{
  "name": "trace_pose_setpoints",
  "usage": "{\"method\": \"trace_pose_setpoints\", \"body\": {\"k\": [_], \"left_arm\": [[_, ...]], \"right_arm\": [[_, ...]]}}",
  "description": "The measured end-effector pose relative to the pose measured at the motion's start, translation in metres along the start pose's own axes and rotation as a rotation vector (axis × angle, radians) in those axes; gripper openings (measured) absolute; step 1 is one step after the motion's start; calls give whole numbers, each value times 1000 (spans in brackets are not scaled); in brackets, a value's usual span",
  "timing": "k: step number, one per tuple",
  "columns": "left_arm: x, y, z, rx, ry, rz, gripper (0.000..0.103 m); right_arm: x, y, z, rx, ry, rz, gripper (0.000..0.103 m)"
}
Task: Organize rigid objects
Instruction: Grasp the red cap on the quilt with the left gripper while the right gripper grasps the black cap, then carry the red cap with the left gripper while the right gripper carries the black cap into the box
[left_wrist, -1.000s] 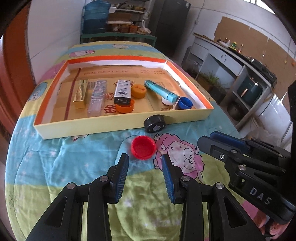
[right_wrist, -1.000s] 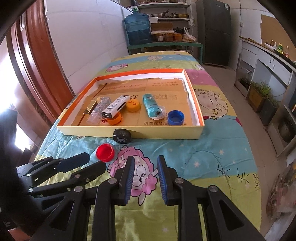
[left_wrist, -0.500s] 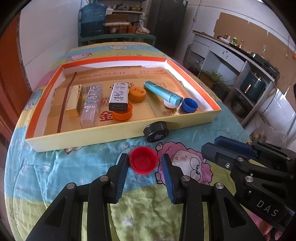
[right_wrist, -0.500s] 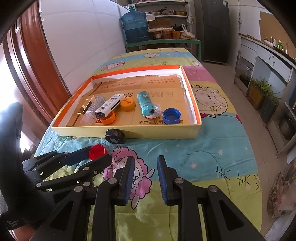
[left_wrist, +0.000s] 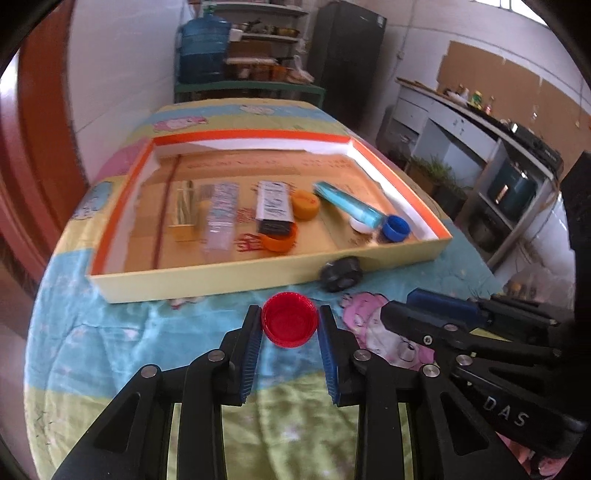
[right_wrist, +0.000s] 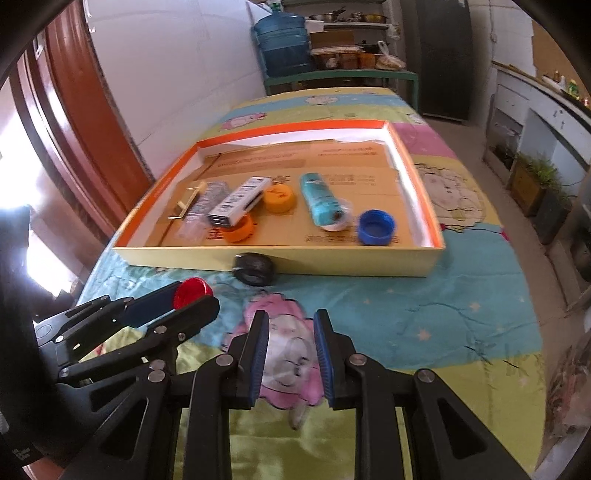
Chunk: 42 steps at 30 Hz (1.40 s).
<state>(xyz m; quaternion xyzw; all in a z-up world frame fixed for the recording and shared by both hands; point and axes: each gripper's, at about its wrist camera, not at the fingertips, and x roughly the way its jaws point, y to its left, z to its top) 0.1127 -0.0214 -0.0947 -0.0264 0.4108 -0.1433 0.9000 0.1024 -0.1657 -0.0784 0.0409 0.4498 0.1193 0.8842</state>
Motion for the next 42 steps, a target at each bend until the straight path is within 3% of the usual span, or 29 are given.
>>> {"method": "trace_pose_setpoints", "body": {"k": [5,9,11,13,23,25,42], "left_arm": [[-8,21,-1,-54,-11,17,31],[-9,30,-2,-71,-14,16,31],[-11,33,-2,-75,-18,12,31],[-11,33,-2,-77,-20,8,31],[-8,36,-3,-86,-11,-15,31],[-8,36,-4,-86,-9,-17,31],[-19,33,3,-86,-33,-13,31]], "right_arm": [[12,10,13,15,24,59,25],[20,19,23,2,35,52,26],[24,21,27,6,46,55,37],[27,24,29,9,49,52,40],[34,22,34,30,68,40,40],[35,23,32,21,63,30,30],[7,24,28,-5,6,62,30]]}}
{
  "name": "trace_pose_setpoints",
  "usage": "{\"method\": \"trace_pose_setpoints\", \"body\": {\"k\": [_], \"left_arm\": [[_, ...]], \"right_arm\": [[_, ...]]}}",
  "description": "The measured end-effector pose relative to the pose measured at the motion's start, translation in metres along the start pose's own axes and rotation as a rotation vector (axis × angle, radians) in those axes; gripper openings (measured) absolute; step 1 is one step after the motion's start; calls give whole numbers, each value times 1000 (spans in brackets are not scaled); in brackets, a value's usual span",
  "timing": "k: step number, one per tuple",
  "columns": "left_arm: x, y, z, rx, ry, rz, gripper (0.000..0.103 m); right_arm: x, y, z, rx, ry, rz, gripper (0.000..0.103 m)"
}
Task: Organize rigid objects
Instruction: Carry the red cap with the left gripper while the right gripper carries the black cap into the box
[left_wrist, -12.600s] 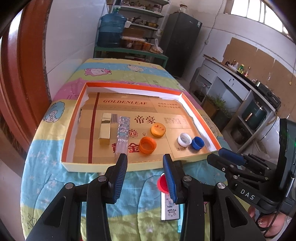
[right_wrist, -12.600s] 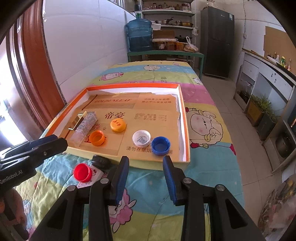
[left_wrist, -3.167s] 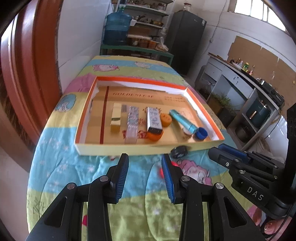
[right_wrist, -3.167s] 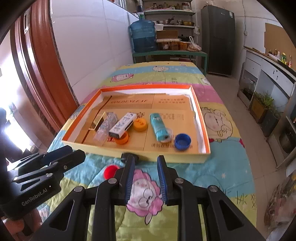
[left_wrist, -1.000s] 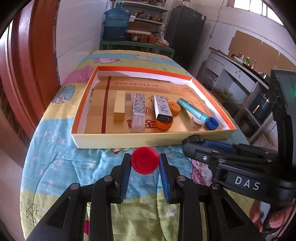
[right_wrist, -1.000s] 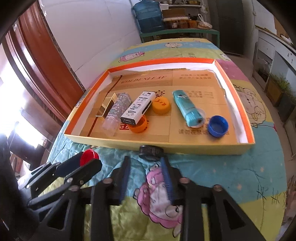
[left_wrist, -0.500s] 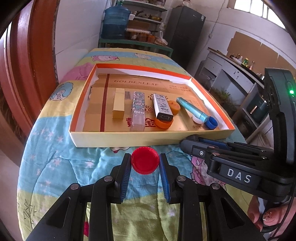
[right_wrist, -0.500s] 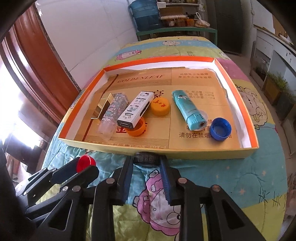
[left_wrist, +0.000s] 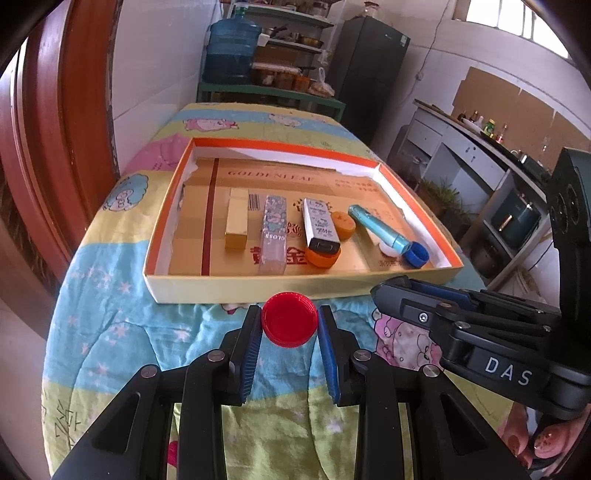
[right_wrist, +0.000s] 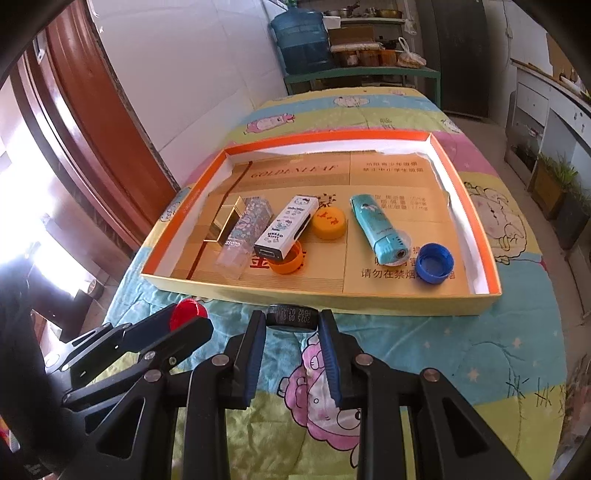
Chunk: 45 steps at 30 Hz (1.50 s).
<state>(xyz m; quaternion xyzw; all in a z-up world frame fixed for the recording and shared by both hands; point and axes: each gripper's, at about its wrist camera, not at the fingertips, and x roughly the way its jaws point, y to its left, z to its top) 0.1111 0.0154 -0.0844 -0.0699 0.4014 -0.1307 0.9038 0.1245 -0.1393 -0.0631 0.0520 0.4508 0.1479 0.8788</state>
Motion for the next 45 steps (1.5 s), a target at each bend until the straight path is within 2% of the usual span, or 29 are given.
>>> {"method": "trace_pose_setpoints", "body": {"k": [21,30,45], "left_arm": [[-12,-26,48,72,-84,9,31],[0,-31,65,73,-82,13,31],[35,-29,99,60,-60,23,31]], "right_arm": [[-23,-4,22,-54,-79,-24,30],[-20,-10,34,-64,-101,-31,30],[-7,-44,57,-28,-116,-59,30]]}}
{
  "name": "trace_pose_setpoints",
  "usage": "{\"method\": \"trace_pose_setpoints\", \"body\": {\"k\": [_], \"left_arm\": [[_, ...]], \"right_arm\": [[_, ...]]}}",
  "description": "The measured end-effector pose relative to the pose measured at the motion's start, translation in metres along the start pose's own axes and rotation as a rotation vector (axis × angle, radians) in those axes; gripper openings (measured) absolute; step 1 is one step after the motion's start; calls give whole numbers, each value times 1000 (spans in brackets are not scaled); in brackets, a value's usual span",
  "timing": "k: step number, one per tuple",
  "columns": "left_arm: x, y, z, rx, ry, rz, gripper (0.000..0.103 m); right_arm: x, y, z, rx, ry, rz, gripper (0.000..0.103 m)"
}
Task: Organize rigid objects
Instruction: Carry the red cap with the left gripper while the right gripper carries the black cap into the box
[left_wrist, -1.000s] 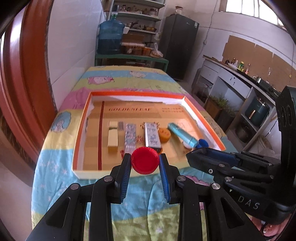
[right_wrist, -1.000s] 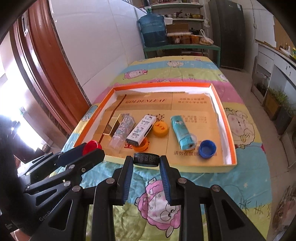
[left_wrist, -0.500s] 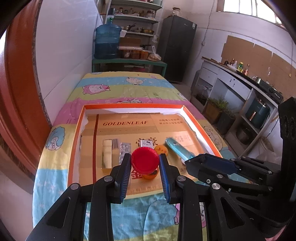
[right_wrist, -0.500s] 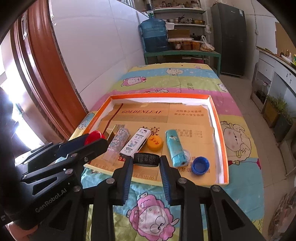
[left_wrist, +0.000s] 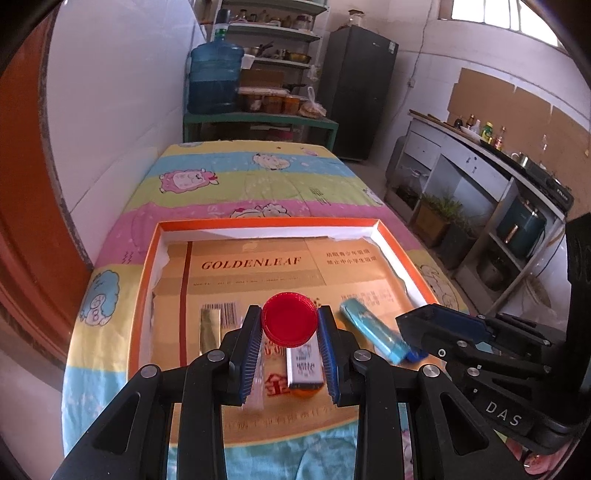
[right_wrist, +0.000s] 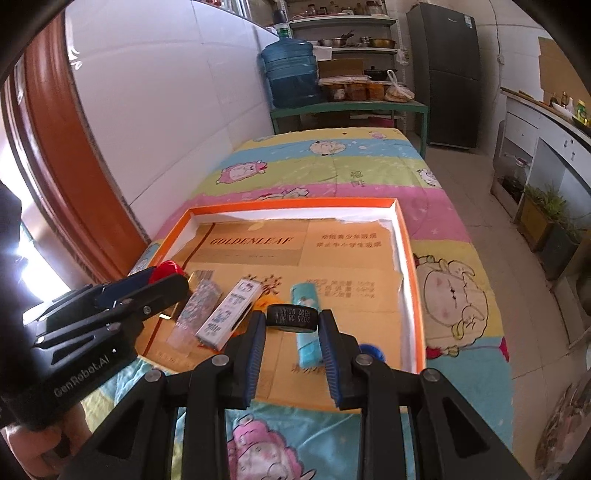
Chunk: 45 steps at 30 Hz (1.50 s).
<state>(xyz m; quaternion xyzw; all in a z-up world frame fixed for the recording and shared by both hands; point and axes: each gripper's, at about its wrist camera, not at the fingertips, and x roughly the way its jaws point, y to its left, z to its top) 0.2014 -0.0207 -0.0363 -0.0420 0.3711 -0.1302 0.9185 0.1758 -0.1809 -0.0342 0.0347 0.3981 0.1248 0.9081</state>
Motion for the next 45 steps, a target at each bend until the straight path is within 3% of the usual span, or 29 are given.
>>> {"method": "trace_pose_setpoints", "body": {"k": [17,32,45], "left_arm": [[56,6,25,-31,48,26,31],[93,13,16,-54,123,53,31],[105,13,14,-53,126,72,31]], "right_arm": [[39,-33,26,66,4,-42,30],[71,-44,22,78,75,-62,30],[75,-39,20,44,63,-86,30]]}}
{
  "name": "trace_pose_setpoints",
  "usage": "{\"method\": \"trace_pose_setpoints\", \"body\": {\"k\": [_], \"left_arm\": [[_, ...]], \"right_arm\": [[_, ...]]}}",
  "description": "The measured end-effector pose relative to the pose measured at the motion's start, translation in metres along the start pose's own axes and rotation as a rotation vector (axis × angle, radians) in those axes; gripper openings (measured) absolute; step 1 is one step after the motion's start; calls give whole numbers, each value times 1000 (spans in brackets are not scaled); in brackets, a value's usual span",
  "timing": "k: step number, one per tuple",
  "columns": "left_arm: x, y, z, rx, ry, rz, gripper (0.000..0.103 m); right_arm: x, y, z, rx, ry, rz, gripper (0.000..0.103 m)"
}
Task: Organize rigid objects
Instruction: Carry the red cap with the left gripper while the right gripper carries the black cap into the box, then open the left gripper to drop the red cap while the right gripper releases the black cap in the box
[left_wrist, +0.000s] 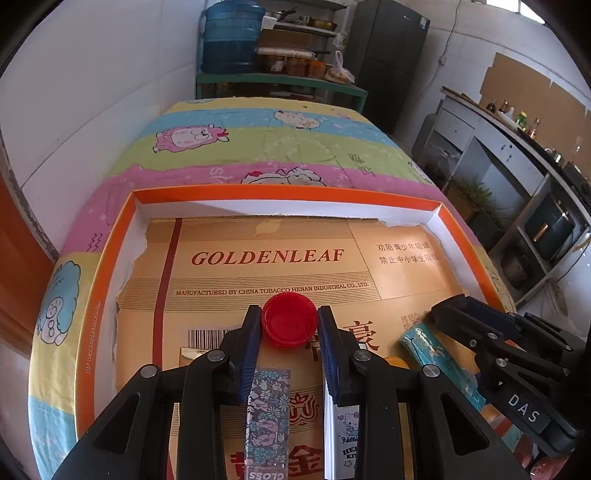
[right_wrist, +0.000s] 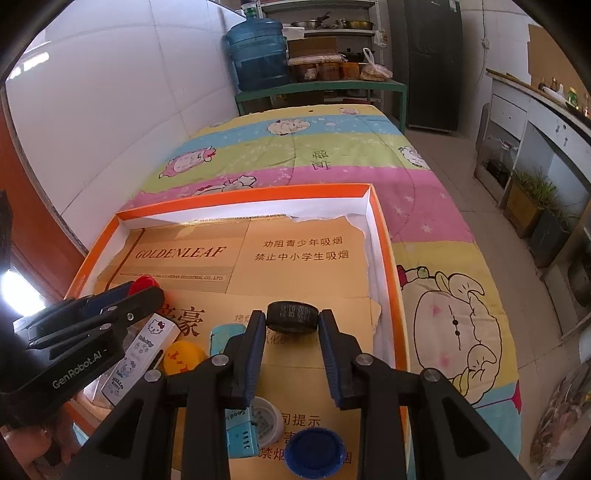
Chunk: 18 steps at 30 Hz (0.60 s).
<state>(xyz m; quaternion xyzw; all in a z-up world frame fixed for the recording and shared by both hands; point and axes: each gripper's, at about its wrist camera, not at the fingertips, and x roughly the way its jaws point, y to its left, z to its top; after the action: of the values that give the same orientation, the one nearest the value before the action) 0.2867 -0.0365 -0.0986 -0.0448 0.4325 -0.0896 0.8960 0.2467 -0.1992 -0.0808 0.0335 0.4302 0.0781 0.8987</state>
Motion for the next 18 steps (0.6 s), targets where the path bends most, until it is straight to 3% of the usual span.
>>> {"method": "trace_pose_setpoints", "body": {"k": [11,18], "left_arm": [[-4,6,-2,-16,-16,-28,32],[-10,7,0,-12,-45,-24,50]], "right_arm": [[-1,1,-2,1,7,-5,30],[-1,2,-4,-6,6,-13,32]]}}
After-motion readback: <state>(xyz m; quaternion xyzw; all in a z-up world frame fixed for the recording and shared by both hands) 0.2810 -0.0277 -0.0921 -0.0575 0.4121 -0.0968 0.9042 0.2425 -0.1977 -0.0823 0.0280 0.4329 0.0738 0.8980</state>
